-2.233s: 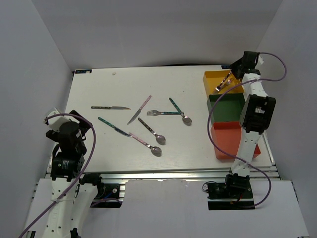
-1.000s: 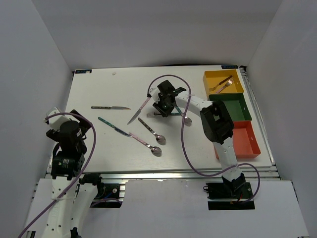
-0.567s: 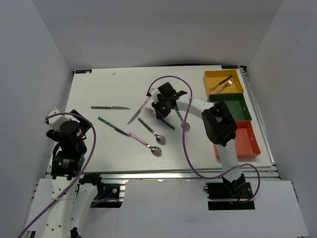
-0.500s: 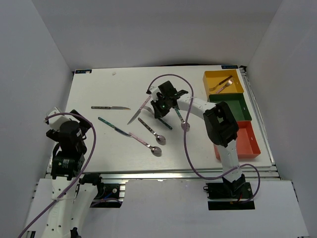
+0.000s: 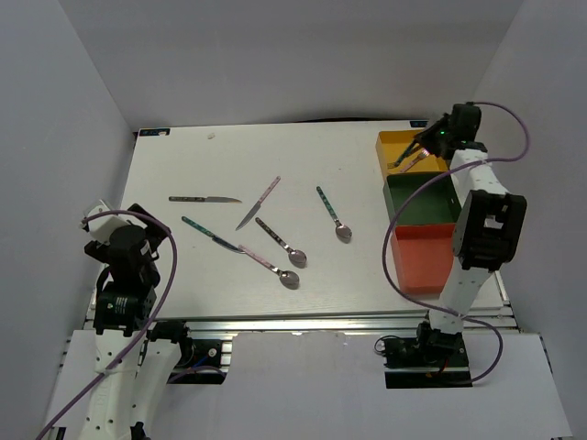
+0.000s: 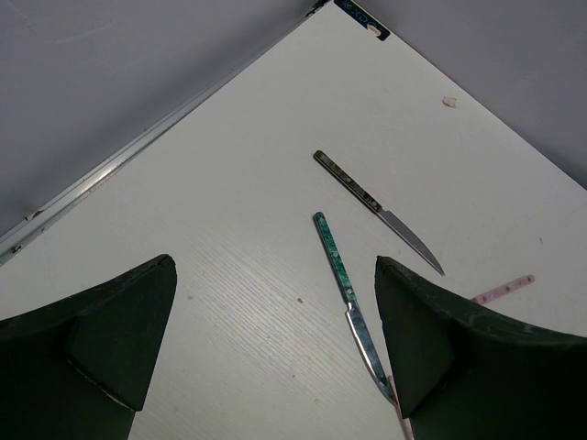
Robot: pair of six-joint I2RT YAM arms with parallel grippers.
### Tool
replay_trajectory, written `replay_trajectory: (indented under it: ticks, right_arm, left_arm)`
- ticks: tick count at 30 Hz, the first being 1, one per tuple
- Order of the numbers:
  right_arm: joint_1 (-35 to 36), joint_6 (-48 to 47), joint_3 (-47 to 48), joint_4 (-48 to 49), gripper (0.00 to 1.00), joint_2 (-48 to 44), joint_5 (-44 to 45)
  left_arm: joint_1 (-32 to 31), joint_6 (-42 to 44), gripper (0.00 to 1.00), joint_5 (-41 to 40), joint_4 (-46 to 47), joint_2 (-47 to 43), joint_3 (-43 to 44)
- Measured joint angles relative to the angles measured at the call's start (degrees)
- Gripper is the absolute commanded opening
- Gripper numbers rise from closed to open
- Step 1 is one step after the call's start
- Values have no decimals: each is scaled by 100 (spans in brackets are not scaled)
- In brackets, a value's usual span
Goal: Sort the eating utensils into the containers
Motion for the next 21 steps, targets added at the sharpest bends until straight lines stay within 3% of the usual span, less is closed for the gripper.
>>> replay_trajectory:
  ticks: [4, 7, 10, 12, 13, 15, 16, 18, 19, 21]
  right_arm:
    - [-553, 651, 955, -240, 0, 964, -33]
    - [-601, 868, 1847, -398, 0, 1792, -236]
    - [-590, 997, 2059, -474, 2, 2144, -295]
    - [-575, 1084, 2050, -577, 22, 2227, -332]
    - [-568, 1117, 2050, -623, 39, 2243, -348]
    - [-562, 1150, 2050, -691, 52, 2243, -382]
    - [-564, 1147, 2050, -691, 65, 2234, -385]
    - [-566, 1156, 2004, -686, 75, 2170, -372]
    - [-566, 1119, 1923, -651, 87, 2090, -345]
    - [-564, 1051, 1672, -660, 89, 1801, -238]
  left_arm:
    - [0, 2, 98, 2, 2, 37, 0]
    - [0, 2, 98, 4, 0, 59, 0]
    - [20, 2, 98, 4, 2, 61, 0]
    - [26, 2, 98, 4, 0, 61, 0]
    - [31, 2, 98, 4, 2, 61, 0]
    - [42, 2, 98, 7, 2, 61, 0]
    - [46, 2, 98, 7, 2, 61, 0]
    - [52, 2, 98, 7, 0, 61, 0]
    - [52, 4, 98, 7, 2, 61, 0]
    - [52, 4, 98, 13, 2, 61, 0]
